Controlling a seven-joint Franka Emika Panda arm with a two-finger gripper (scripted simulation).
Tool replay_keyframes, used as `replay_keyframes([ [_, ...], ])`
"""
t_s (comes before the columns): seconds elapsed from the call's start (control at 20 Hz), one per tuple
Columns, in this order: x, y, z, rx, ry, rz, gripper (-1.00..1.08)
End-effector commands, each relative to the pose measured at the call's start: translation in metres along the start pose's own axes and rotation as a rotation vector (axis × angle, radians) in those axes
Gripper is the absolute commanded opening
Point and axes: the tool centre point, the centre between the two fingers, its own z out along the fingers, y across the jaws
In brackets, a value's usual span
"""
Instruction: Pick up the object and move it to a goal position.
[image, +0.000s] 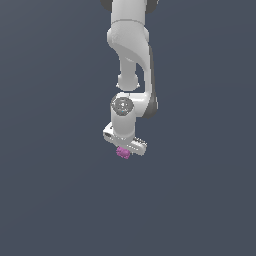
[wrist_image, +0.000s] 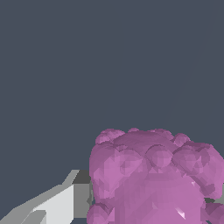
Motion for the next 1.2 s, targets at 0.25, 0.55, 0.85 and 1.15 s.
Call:
replay_keyframes([
  [0.25, 0.004, 0.001, -0.021, 0.000, 0.000, 0.000, -1.00],
  [0.55, 0.012, 0.003, -0.062, 0.000, 0.000, 0.000, -1.00],
  [0.85, 0.024, 0.007, -0.122, 0.000, 0.000, 0.001, -1.00],
  [1.15, 0.037, 0.010, -0.188, -0.001, 0.001, 0.001, -1.00],
])
